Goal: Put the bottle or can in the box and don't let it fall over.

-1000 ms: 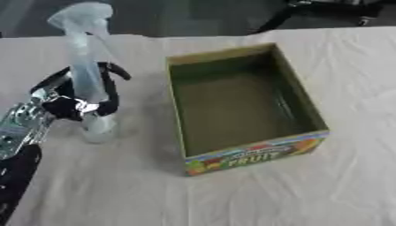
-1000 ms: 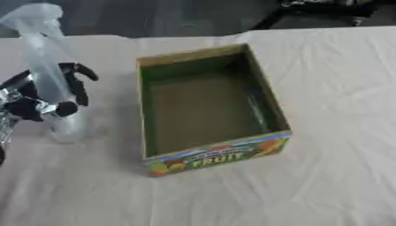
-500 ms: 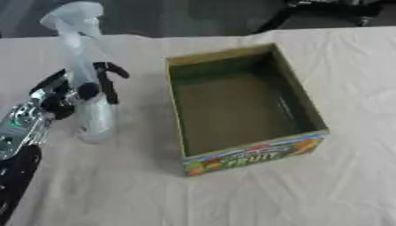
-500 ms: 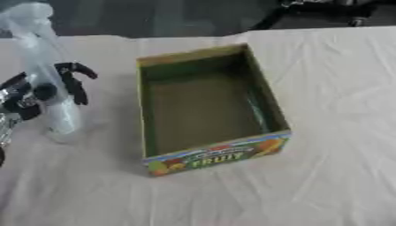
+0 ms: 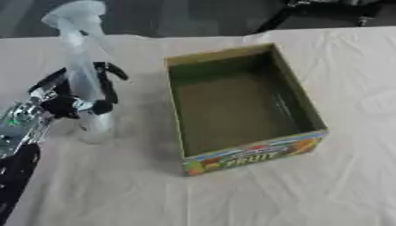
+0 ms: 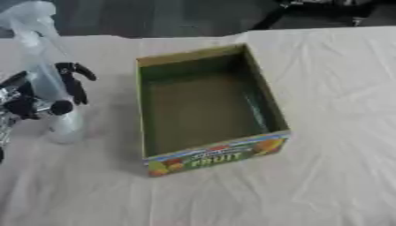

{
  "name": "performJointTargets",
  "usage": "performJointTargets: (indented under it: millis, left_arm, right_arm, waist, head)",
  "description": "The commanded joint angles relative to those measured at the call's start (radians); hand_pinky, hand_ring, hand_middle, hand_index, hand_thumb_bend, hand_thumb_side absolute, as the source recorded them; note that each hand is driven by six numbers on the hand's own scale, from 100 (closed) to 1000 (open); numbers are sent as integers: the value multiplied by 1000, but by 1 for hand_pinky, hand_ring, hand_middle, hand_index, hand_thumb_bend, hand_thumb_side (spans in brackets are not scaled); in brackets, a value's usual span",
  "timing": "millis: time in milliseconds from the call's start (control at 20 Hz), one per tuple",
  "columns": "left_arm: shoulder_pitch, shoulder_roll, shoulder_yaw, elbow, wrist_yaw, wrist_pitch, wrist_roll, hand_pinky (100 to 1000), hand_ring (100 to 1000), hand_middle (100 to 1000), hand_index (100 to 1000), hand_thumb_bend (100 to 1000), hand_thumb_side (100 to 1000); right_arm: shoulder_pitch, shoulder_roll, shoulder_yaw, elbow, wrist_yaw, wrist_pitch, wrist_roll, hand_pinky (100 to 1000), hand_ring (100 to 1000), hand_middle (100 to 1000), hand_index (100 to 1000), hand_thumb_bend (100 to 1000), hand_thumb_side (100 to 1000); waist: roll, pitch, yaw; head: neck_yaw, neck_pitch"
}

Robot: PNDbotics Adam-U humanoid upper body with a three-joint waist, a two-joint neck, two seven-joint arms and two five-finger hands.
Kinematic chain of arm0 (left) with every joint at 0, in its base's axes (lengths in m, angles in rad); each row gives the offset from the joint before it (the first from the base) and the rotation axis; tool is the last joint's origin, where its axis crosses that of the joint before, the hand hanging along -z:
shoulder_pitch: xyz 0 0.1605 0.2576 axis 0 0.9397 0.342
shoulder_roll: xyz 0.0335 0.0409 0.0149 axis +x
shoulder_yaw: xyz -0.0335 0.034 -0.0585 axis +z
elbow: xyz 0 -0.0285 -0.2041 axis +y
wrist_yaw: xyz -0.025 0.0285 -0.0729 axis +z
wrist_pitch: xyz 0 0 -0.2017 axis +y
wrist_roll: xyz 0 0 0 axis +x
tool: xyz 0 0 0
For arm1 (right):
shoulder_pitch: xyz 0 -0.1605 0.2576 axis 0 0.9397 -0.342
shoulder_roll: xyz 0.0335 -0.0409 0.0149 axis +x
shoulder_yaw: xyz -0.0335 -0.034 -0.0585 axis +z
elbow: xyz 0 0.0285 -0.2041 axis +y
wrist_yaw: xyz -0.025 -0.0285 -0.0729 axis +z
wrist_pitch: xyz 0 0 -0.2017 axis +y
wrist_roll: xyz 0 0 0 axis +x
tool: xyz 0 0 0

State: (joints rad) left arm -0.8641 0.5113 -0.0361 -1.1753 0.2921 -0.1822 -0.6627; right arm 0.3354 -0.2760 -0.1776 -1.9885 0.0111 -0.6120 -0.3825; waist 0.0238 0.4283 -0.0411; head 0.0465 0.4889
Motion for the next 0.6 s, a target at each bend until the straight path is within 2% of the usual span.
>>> performJointTargets:
  millis: [50,300,600]
  left_arm:
    - [-14,23,6,-10,-15,-1,15,500,198,654,100,776,102]
    - [-18,25,3,-11,-2,0,20,520,208,653,100,894,100]
    - [-20,25,2,-5,7,3,25,522,212,651,100,860,100]
  right_arm:
    - [3,-4,-3,-11,-5,-1,3,1000,1000,1000,984,100,470]
    - [2,-5,-2,-11,-7,2,4,1000,1000,1000,984,100,470]
    - [0,-5,-3,-11,-9,2,7,1000,1000,1000,985,100,470]
  waist:
    - [-3,-19,-2]
    - [-3,-19,-2]
    - [-1,-17,-3]
  head:
    - [-1,-10]
    - [0,-9]
    - [-3,-11]
